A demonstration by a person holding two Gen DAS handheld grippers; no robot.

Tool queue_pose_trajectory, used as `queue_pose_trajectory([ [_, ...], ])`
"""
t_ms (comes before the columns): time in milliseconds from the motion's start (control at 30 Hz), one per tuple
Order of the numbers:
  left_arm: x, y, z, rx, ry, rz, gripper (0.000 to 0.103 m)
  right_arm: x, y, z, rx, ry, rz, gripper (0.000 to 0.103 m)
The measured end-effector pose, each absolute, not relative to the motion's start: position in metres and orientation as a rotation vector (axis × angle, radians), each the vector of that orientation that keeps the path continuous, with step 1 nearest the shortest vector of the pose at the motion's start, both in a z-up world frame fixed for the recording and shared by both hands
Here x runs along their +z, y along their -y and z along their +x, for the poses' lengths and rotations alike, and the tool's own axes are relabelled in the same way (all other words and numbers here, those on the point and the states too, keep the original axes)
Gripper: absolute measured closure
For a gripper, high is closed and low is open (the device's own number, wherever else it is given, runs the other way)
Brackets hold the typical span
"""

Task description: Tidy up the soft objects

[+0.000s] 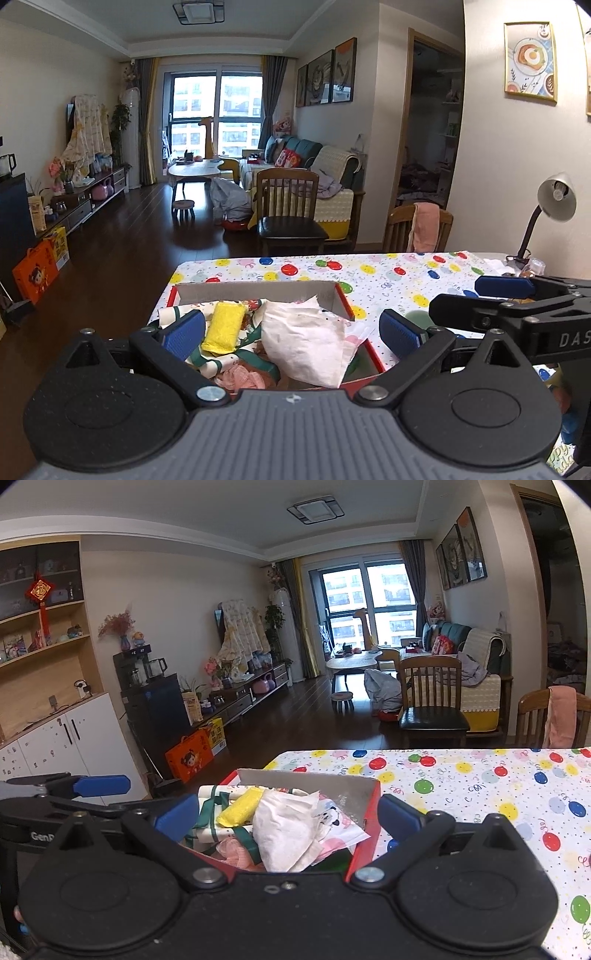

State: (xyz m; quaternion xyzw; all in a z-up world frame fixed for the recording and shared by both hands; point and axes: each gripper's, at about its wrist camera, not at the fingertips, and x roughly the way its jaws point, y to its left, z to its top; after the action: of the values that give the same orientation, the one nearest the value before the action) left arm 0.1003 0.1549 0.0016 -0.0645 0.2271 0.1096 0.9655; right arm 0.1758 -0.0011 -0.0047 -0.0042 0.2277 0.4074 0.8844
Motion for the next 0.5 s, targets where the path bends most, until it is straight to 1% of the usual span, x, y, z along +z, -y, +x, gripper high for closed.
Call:
queue_pose_trajectory([
  [500, 0.0083, -0.1497, 0.0946, 0.207, -0.435, -0.132, 0.002, -0.0047, 0.0086, 0.1700, 0.811, -0.459, -0.026, 0.000],
])
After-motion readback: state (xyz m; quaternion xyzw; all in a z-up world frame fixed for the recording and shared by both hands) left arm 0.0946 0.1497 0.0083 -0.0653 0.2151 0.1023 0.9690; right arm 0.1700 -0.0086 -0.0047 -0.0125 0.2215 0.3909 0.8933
